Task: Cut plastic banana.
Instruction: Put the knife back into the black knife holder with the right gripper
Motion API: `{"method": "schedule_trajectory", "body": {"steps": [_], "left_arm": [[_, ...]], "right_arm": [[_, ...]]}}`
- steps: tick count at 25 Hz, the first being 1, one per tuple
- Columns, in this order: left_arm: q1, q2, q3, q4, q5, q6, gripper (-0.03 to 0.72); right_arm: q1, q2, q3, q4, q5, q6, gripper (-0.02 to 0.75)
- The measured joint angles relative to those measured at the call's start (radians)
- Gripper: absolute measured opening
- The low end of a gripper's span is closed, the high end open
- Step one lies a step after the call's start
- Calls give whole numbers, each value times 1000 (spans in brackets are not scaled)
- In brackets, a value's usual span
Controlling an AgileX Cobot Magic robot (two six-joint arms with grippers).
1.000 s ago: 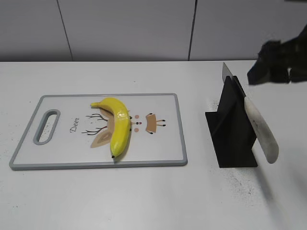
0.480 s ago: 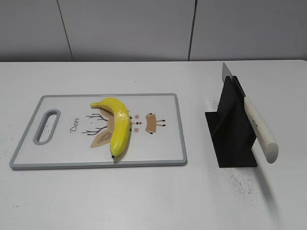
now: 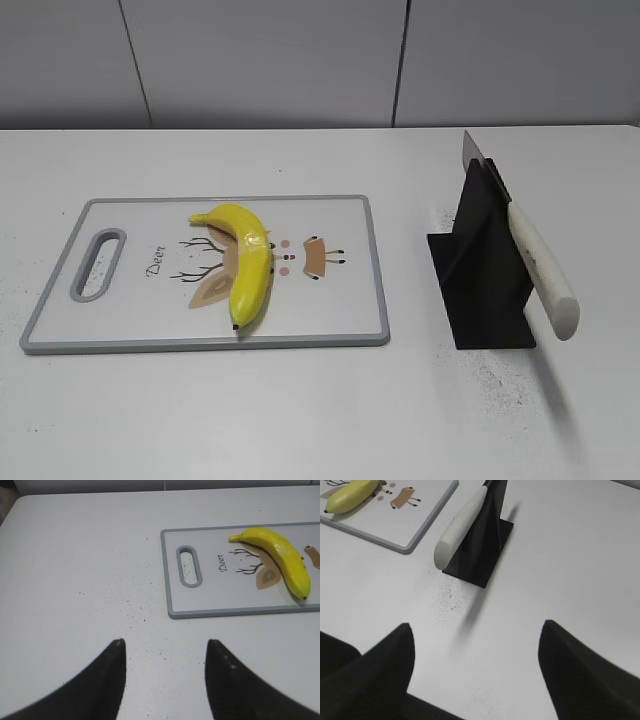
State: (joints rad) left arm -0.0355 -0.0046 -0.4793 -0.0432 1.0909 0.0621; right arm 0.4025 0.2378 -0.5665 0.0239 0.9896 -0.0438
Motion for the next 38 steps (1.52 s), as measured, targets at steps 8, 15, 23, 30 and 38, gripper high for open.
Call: {"method": "schedule_trajectory", "body": {"steps": [8, 15, 23, 30, 38], "left_arm": [[0, 0, 0, 0, 0, 0, 490], [0, 0, 0, 0, 0, 0, 490], [0, 0, 0, 0, 0, 0, 490], [0, 0, 0, 0, 0, 0, 490], [0, 0, 0, 0, 0, 0, 490]], "right_arm": [[0, -199, 63, 35, 50, -1, 582], [0, -244, 63, 5, 54, -1, 582], [-74, -244, 63, 4, 54, -1, 582], [-316, -244, 63, 4, 54, -1, 582], [-380, -244, 63, 4, 54, -1, 582]]}}
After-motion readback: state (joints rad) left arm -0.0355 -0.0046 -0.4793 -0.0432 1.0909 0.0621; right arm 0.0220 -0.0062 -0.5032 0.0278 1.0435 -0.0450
